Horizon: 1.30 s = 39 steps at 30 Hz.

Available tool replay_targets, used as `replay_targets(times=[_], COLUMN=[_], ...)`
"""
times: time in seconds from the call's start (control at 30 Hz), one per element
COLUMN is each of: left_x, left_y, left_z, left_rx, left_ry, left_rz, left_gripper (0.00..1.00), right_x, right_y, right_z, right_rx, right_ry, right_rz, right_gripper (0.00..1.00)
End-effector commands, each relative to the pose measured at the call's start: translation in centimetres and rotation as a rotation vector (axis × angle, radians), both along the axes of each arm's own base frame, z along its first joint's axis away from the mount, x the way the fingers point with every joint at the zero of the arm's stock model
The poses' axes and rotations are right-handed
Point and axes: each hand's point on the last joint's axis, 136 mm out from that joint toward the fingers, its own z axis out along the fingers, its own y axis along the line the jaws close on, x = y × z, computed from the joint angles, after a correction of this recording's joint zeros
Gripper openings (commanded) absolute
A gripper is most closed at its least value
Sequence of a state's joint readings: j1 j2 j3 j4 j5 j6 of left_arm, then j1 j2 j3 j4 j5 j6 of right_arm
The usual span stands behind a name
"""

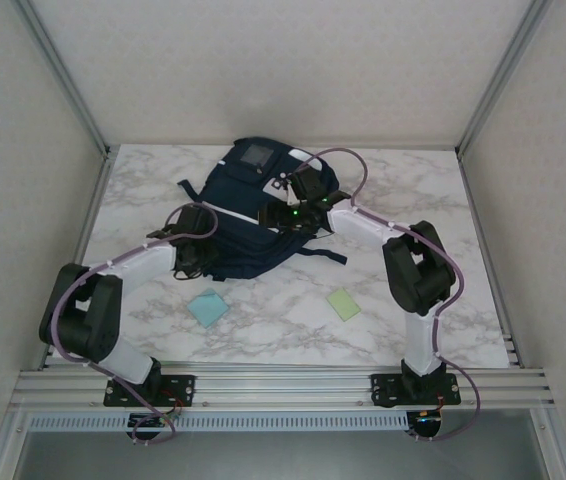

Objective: Pack the student bag

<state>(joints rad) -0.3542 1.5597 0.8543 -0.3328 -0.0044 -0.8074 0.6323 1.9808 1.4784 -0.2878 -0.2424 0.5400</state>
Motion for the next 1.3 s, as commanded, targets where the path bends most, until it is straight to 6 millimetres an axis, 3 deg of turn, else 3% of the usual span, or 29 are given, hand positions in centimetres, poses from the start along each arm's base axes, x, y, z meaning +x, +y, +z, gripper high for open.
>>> replay_targets(times=[0.0,0.1,0.27,0.4,0.6,0.77,0.97,1.1,1.27], left_x=[1.4,2.1,2.9,3.4,3.2,2.2,1.1,0.8,0.6], left_y=[-2.5,-4.2,-5.6,-6.4,-5.4,-3.7,-3.5,-4.6,-5.8], left_z=[0.2,0.7,-0.6,-1.0,1.0,4.1,7.4,9.0,10.0], left_rx=[-0.044,-0.043,-0.033,-0.072,-0.011,0.066,0.053,0.002,-0.015], left_ry=[-0.058,-0.094,-0.092,-0.094,-0.109,-0.143,-0.182,-0.208,-0.230], left_rz=[-0.056,-0.098,-0.099,-0.086,-0.100,-0.130,-0.168,-0.187,-0.213], left_gripper=[0.07,0.07,0.03,0.03,0.06,0.19,0.37,0.48,0.51], right_x=[-2.2,-4.9,-9.4,-10.6,-9.2,-7.2,-3.4,-1.1,-0.1], right_y=[3.1,4.4,6.6,6.9,3.9,-0.3,-4.4,-5.1,-2.8], right_z=[0.1,0.7,2.2,1.9,1.6,2.5,2.3,1.1,0.0], right_rx=[0.102,0.122,0.146,0.155,0.044,-0.042,-0.108,-0.102,-0.001], right_ry=[0.077,0.108,0.150,0.184,0.149,0.095,0.054,0.072,0.117], right_rz=[0.059,0.097,0.159,0.152,0.075,-0.022,-0.139,-0.199,-0.194], right_gripper=[0.83,0.83,0.81,0.79,0.74,0.43,0.41,0.42,0.39])
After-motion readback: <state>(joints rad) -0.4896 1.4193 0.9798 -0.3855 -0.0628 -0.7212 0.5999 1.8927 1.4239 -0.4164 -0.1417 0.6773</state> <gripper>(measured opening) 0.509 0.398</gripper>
